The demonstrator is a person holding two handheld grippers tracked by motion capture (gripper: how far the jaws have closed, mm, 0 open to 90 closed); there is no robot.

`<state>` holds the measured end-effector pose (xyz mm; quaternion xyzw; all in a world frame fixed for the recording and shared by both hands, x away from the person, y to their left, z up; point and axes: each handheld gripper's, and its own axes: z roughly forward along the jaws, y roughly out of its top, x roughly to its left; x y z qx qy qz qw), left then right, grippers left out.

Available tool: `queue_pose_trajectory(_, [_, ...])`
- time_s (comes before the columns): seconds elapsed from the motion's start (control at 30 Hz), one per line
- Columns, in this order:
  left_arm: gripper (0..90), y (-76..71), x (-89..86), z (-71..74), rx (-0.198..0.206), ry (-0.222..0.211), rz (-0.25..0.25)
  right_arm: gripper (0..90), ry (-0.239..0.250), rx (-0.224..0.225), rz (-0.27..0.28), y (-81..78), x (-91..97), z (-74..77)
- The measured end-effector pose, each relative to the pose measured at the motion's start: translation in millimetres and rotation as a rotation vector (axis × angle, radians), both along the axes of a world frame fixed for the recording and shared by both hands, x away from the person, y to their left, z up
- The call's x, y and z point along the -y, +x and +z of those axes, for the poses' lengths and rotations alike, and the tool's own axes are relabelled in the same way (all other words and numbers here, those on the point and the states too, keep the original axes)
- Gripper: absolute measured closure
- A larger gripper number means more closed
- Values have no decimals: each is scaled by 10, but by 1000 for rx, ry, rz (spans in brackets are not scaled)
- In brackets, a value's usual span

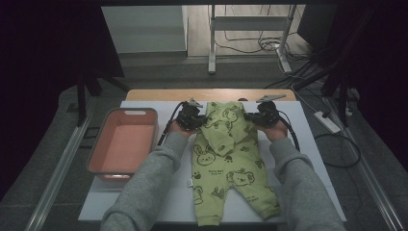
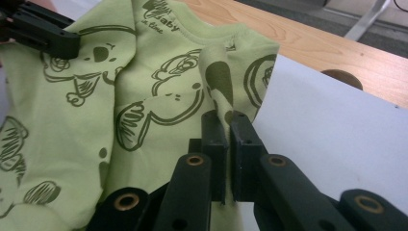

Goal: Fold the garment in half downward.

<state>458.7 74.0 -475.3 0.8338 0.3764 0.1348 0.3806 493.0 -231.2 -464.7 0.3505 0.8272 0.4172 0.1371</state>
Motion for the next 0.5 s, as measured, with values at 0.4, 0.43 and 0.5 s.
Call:
queue_pose_trajectory(0.4, [829,-299,-18,103,61,-17,-27,865,2,42,36,-279,44,92])
queue_pose_trajectory(0.43, [829,-306,-19,104,61,-16,-31,865,0,45,39,-294,44,99])
queue_pose_trajectory(0.5, [829,-315,-21,100,63,-16,-32,865,-9,51,44,-316,39,104])
